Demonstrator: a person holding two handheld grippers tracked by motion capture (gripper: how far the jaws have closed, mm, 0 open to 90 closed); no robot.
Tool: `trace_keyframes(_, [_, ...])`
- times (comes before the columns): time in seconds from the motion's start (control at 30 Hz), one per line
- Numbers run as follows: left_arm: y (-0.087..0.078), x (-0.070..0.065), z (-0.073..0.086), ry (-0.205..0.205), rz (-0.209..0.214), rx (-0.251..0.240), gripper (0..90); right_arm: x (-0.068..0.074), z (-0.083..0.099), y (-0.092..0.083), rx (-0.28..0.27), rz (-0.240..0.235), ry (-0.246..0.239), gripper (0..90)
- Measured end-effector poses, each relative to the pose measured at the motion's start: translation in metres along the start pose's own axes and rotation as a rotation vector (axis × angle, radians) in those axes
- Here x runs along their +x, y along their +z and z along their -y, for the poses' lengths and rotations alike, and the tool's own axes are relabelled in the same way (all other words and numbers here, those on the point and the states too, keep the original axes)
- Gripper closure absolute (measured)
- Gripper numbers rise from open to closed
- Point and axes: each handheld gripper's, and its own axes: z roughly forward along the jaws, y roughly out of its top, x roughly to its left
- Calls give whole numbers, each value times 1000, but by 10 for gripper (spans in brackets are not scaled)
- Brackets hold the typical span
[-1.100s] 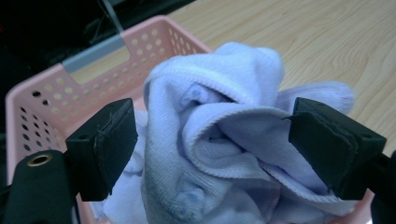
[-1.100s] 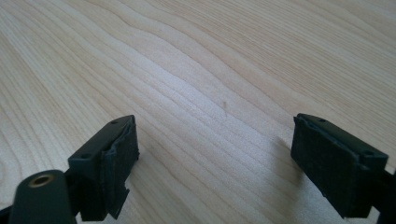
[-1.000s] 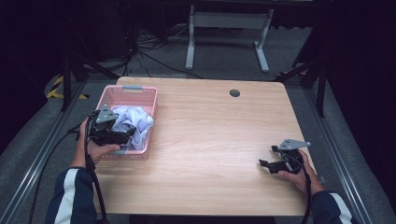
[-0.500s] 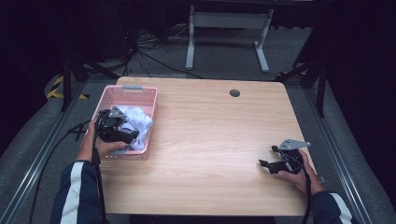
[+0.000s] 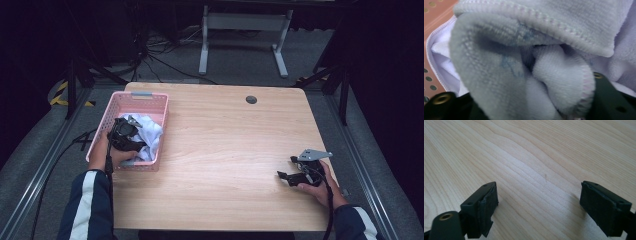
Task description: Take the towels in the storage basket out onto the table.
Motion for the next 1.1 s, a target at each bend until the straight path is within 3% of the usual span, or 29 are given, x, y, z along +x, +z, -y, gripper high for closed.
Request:
trace_keyframes(0.17, [-2,3,2,-7,-11,-4,686,0,0,0,0,-1,0,153])
trace_keyframes(0.43, [-9,2,1,9,-46,-29,725,0,0,0,0,-1,-1,153])
trace_keyframes(0.6, [-19,1,0,6,-102,-93,734,0,0,0,0,-1,-1,153])
trace_keyframes(0.73, [-26,0,1,-3,-123,-132,738,0,0,0,0,-1,-1,153])
trace_keyframes(0.77, [-28,-1,1,-8,-128,-152,738,0,0,0,0,-1,-1,153])
trace_keyframes(0.8, [-33,-2,1,-9,-157,-204,740,0,0,0,0,-1,-1,153])
trace_keyframes(0.93, [-44,-3,1,-19,-176,-250,743,0,0,0,0,-2,-2,153])
trace_keyframes(1.1, [-64,-2,4,-79,-185,-417,746,0,0,0,0,-2,-2,153])
